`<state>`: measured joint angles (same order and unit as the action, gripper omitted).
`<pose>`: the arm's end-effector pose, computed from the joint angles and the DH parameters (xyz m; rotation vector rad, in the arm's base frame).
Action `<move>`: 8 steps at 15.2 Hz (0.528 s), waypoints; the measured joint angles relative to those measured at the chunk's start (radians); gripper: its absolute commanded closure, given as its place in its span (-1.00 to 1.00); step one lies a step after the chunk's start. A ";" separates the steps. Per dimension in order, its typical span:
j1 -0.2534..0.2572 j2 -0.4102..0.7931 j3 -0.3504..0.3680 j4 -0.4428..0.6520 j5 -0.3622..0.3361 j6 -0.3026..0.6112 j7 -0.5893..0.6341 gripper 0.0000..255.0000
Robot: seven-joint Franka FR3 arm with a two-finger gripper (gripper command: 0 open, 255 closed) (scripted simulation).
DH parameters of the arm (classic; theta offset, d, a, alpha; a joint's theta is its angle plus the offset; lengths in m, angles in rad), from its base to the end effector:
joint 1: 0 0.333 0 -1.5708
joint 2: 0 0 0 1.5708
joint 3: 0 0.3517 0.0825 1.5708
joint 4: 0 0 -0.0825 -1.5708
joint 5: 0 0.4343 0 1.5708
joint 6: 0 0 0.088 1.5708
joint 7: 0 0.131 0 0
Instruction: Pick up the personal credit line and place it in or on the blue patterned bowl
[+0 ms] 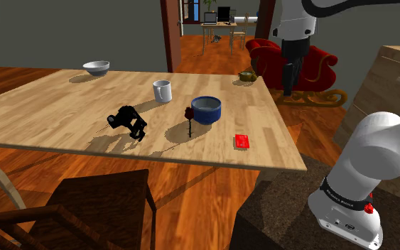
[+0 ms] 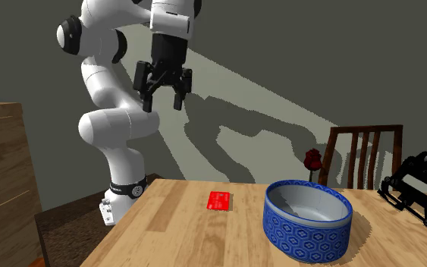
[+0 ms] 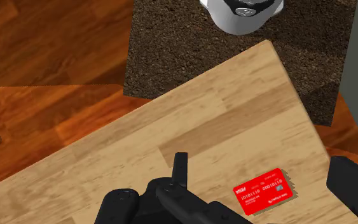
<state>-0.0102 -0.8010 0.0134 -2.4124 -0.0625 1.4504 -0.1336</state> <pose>0.3080 -0.0069 0.5587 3.0636 0.1986 -0.2547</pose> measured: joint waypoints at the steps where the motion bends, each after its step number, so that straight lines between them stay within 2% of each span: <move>1: 0.000 0.000 0.000 0.000 0.000 0.000 0.000 -1.00; 4: -0.020 -0.082 0.056 -0.119 0.029 0.106 0.122 -1.00; 8: -0.050 -0.185 0.192 -0.290 0.094 0.304 0.371 -1.00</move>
<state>-0.0604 -0.9857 0.2050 -2.7028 0.0314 1.7542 0.2374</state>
